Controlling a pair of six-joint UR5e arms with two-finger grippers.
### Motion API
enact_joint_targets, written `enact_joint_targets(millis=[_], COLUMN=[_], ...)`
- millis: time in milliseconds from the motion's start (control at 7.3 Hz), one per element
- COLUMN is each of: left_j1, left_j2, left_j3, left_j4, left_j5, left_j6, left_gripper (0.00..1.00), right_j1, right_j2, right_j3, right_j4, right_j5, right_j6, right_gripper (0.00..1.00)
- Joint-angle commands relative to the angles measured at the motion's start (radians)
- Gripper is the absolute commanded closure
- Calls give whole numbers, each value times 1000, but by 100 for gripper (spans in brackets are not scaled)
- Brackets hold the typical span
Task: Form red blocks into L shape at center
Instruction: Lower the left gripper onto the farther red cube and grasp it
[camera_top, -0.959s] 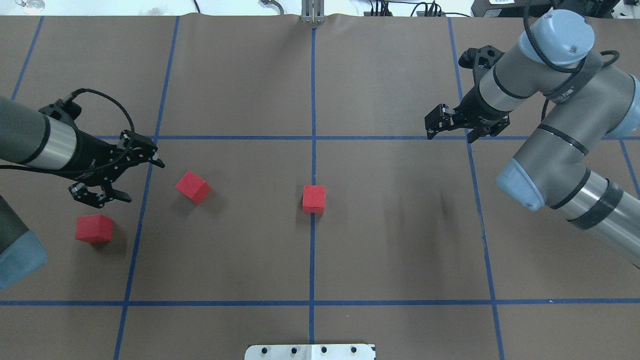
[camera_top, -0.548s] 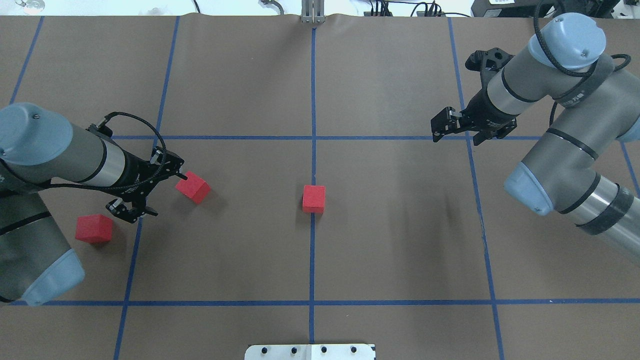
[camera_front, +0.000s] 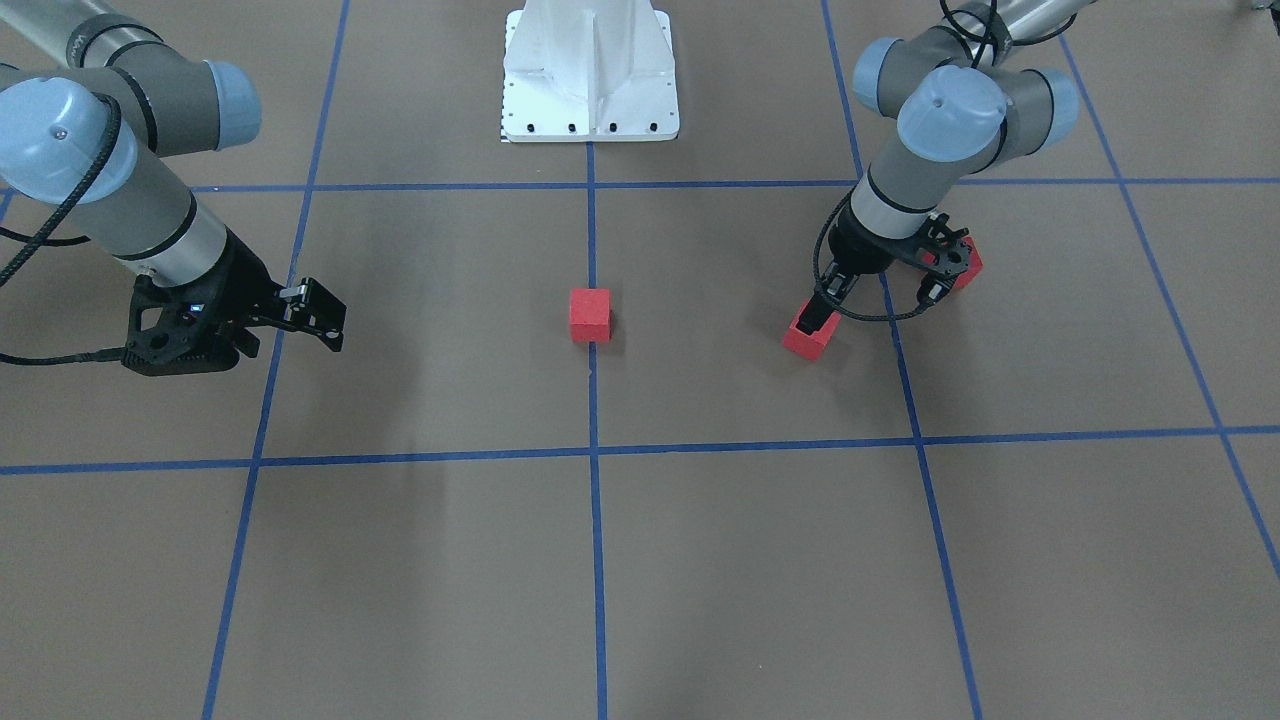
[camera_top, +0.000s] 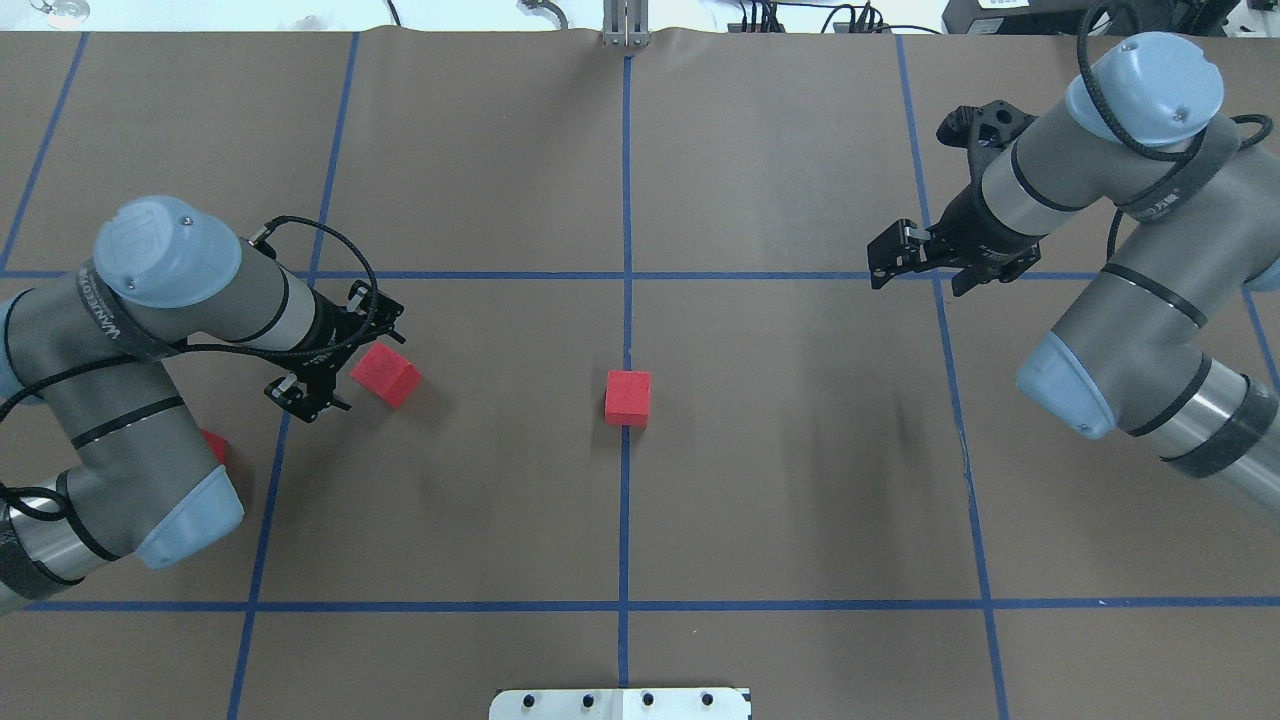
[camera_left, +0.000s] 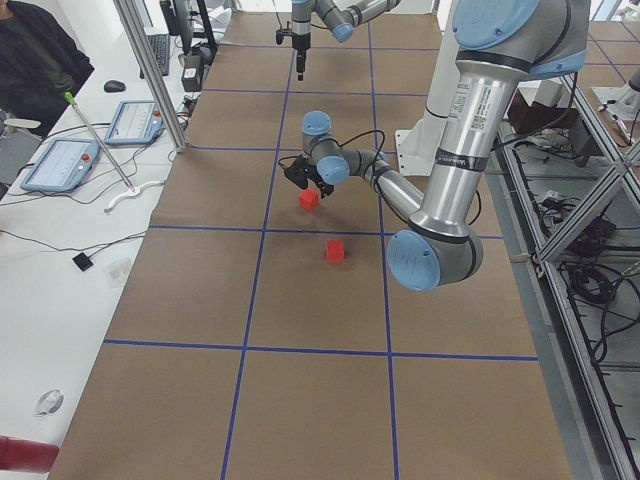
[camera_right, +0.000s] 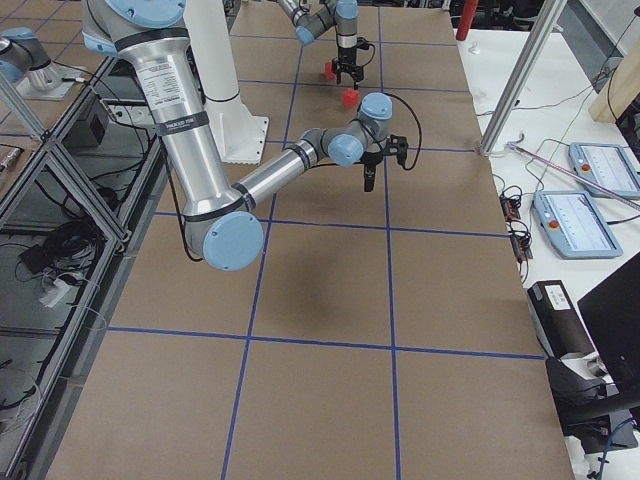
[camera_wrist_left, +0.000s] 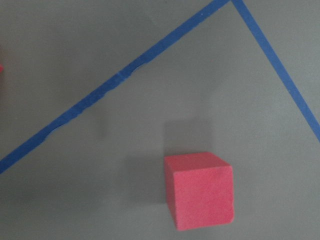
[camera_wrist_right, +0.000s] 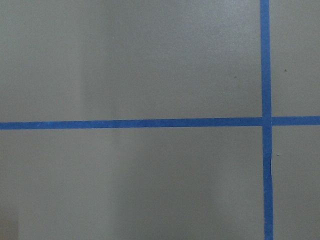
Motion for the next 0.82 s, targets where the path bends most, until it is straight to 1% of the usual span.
enact_joint_targets(millis=[0, 137, 274, 548, 685], left_j1=[1, 1, 2, 4, 4], left_j2=[-42, -64, -61, -52, -50], left_j3=[50, 86, 97, 86, 91], left_j4=[-1, -1, -3, -1, -1], left_j5=[21, 24, 33, 52, 53], left_j6=[3, 3, 5, 5, 3], left_gripper=[0, 0, 1, 3, 15], right_j1=[-1, -1, -1, -1, -1], right_j2=[-2, -4, -4, -4, -2], right_j3=[-5, -5, -4, -5, -5], right_j4=[0, 0, 0, 0, 0], right_j5=[-2, -2, -2, -2, -2], right_j6=[-1, -1, 0, -1, 0], right_gripper=[1, 1, 1, 1, 1])
